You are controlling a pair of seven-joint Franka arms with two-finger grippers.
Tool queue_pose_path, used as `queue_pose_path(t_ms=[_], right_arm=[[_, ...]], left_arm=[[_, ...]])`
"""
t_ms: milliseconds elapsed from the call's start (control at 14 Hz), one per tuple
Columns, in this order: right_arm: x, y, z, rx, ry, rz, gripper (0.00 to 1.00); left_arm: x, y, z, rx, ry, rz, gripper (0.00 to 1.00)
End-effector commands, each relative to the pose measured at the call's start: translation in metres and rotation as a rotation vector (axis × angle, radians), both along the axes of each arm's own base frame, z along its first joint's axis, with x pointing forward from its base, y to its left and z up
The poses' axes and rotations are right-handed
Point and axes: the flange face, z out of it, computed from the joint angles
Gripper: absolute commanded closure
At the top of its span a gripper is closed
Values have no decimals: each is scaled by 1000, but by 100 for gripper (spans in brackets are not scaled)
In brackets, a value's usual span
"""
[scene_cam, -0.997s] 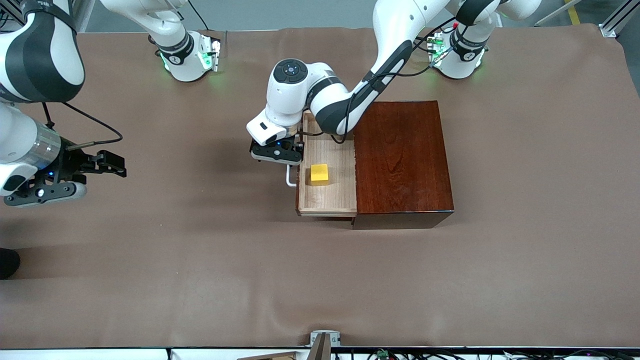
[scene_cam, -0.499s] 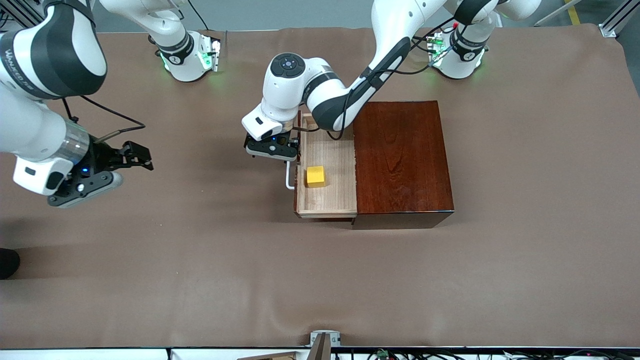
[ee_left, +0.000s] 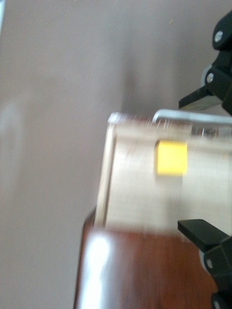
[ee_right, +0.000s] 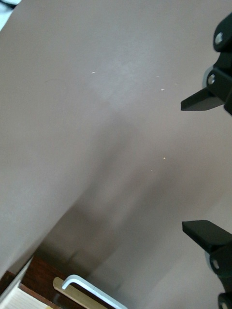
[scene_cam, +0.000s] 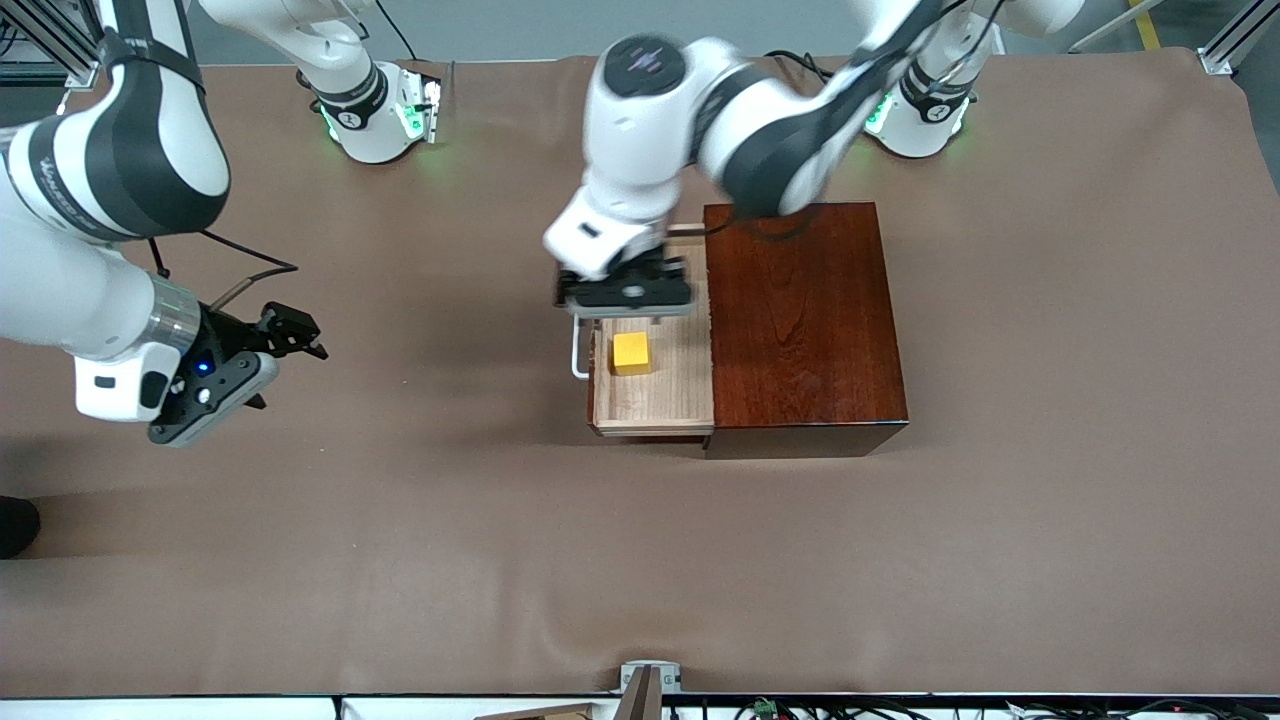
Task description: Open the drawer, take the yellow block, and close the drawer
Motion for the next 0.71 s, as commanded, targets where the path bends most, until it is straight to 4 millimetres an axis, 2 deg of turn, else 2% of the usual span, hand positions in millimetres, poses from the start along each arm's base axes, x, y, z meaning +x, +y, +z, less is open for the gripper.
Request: queue_pose_path(t_ms=[0, 142, 427, 570, 641], right_arm=[[6, 37, -15, 17, -26, 117, 0], [13, 64, -28, 18, -35, 187, 0], [19, 125, -41, 11, -47, 278, 0], [16, 150, -48, 9, -49, 339, 0], [12, 166, -52, 12, -64, 387, 0]], left_arm=[[16, 81, 43, 80, 45, -32, 0], [30, 145, 68, 131, 97, -159, 0], [51, 277, 106, 102, 160, -199, 0], [43, 325, 114, 98, 171, -199, 0], [33, 342, 116, 96, 178, -174, 0]])
